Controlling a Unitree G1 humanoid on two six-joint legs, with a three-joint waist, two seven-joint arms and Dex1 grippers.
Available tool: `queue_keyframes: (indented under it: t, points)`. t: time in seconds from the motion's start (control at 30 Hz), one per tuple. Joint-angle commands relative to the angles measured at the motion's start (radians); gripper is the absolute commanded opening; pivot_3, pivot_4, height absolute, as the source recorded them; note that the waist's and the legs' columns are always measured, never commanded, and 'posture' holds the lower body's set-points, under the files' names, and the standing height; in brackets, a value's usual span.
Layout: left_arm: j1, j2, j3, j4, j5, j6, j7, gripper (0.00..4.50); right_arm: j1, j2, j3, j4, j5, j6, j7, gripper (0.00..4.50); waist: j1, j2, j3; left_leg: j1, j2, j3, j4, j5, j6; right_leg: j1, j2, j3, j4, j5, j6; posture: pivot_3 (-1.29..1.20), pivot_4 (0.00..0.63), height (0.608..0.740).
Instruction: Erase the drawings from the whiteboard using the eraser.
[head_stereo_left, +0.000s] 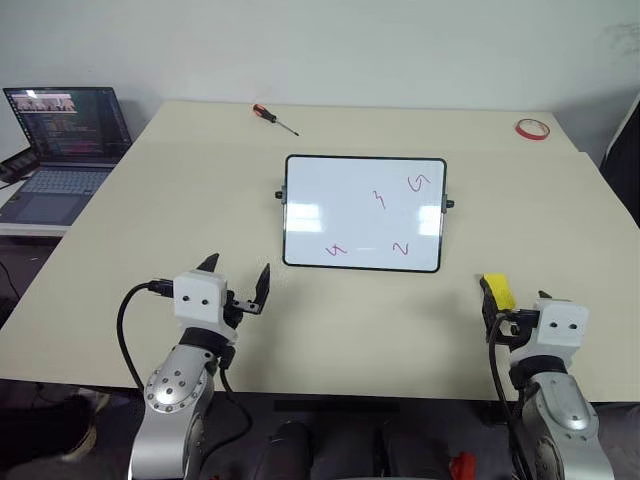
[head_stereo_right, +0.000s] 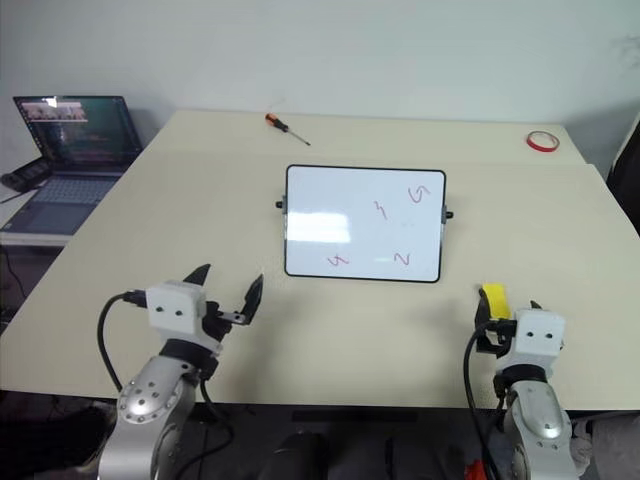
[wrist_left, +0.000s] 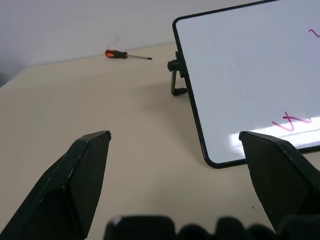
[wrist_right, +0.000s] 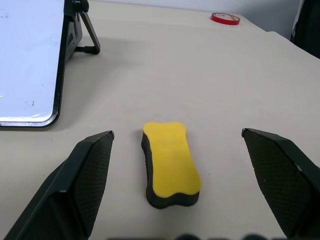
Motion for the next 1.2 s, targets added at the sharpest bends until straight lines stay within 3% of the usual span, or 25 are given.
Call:
queue_keyframes:
  t: [0.03,0.33,1.0,1.2]
  points:
    - [-0.035,0.013,0.009,-0.006,-0.009,-0.032,-0.009,4.5,-0.015,-0.013,-0.017,-0.016,0.011,-0.009,0.007,4.46,0.0,0.0,0.0,0.0,0.0,0.0,0.0,0.0,0.0,0.0,0.0,0.0,0.0,0.0,0.0,0.0,0.15,0.74]
    - [-0.088,0.02,-0.007,-0.003,-0.009,-0.008,-0.007,4.5,0.003,0.013,-0.008,-0.034,0.0,-0.009,-0.016,4.46,-0.001,0.0,0.0,0.0,0.0,0.0,0.0,0.0,0.0,0.0,0.0,0.0,0.0,0.002,-0.002,0.0,0.15,0.74]
    - [0.021,0.004,0.004,0.012,-0.006,-0.082,-0.005,4.5,-0.042,-0.031,-0.004,0.002,-0.005,0.025,-0.001,4.46,-0.001,0.0,0.0,0.0,0.0,0.0,0.0,0.0,0.0,0.0,0.0,0.0,0.0,0.002,-0.002,0.0,0.15,0.74]
    - [-0.116,0.067,0.007,0.112,-0.031,-0.124,-0.083,4.5,-0.113,-0.098,-0.052,0.012,-0.003,0.132,-0.01,4.46,0.002,0.0,0.0,0.0,0.0,0.0,0.001,0.0,0.0,0.001,0.001,-0.001,0.0,0.002,-0.002,0.0,0.15,0.74]
